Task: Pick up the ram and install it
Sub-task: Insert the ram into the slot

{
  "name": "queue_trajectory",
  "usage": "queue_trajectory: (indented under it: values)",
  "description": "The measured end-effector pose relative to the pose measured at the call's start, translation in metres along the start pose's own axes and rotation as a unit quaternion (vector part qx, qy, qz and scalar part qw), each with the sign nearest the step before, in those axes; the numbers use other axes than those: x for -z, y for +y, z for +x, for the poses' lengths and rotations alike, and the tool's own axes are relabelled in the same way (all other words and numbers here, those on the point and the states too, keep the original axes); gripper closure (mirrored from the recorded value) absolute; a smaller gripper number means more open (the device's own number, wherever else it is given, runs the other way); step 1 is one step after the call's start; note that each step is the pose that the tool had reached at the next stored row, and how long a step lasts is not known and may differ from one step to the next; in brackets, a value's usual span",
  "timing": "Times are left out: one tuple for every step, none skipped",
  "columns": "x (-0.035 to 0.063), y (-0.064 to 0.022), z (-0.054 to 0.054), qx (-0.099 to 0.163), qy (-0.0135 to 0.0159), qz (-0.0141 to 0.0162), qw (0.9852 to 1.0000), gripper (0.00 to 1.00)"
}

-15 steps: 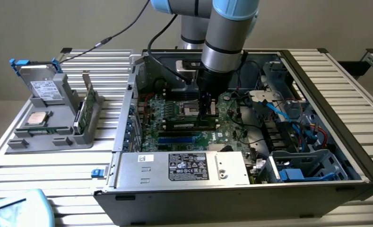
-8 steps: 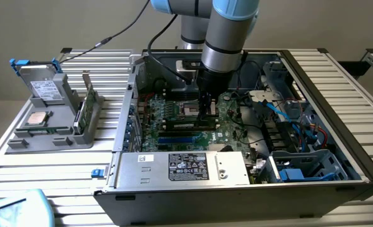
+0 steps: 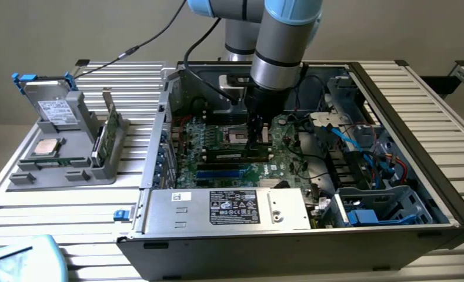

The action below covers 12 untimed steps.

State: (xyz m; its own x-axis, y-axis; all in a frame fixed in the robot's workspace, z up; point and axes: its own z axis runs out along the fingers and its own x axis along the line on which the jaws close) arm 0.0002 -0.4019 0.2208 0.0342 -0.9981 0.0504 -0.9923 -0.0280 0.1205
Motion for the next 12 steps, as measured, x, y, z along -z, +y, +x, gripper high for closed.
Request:
queue_trajectory:
  values:
    - [-0.0001,0.0000,0.0000,0.000,0.0004,0.0000,1.0000,0.87]
    - [0.0000,0.0000,0.0000,0.000,0.0009,-0.0001,1.0000,0.87]
    - [-0.0001,0.0000,0.0000,0.000,0.0014,-0.0001,1.0000,0.87]
    - [-0.0001,0.0000,0.0000,0.000,0.0019,-0.0002,1.0000,0.87]
    - [-0.0001,0.0000,0.0000,0.000,0.0025,-0.0002,1.0000,0.87]
    - [-0.0001,0.0000,0.0000,0.000,0.0030,-0.0002,1.0000,0.87]
    - [-0.0001,0.0000,0.0000,0.000,0.0036,-0.0003,1.0000,0.87]
    - [-0.0001,0.0000,0.0000,-0.001,0.0041,-0.0003,1.0000,0.87]
    - [-0.0001,0.0000,-0.0001,-0.001,0.0045,-0.0003,1.0000,0.87]
    - [-0.0001,0.0000,0.0000,-0.001,0.0049,-0.0004,1.0000,0.85]
    - [-0.0001,0.0000,0.0000,-0.001,0.0053,-0.0004,1.0000,0.85]
    - [-0.0001,0.0000,0.0000,-0.001,0.0058,-0.0004,1.0000,0.79]
